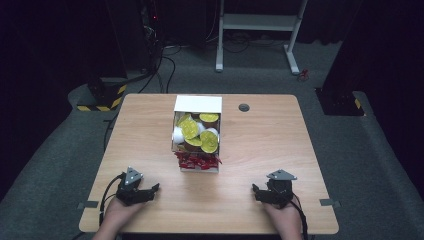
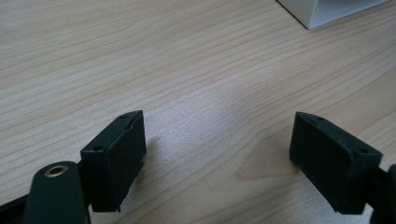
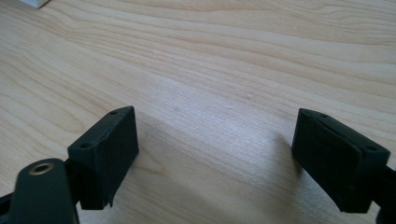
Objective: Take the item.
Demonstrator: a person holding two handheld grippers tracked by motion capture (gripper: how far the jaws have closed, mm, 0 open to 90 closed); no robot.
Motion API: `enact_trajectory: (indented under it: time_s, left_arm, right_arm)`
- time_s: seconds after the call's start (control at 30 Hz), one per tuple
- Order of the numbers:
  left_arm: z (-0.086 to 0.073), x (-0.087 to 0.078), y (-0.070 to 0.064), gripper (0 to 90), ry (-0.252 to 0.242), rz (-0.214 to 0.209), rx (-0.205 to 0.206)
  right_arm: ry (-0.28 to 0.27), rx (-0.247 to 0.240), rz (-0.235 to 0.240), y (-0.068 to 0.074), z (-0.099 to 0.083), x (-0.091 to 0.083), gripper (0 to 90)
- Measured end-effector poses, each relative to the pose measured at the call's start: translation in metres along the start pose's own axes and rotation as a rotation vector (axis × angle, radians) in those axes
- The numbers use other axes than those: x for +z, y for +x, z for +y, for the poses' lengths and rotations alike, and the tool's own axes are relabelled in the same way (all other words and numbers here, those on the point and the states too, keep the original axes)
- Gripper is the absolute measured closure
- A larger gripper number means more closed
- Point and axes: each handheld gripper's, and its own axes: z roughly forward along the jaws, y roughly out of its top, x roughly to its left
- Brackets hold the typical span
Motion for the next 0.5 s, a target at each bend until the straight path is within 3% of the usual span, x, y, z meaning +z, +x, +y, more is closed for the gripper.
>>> enact_trajectory:
  time_s: [0.17,0.37,0.5]
  left_arm:
    - [0.0,0.0,0.0,19.0,0.0,0.0,0.0]
    - [0.0,0.0,0.0,19.0,0.0,-0.001,0.0]
    - [0.0,0.0,0.0001,19.0,0.0,-0.001,0.0]
  right_arm:
    - [0.002,-0.012,0.011,0.0051,0.0011,-0.0012,19.6]
    - [-0.035,-0.028,0.019,0.009,0.0032,-0.0045,21.8]
    - [-0.076,0.017,0.032,0.0084,0.0048,-0.0095,24.1]
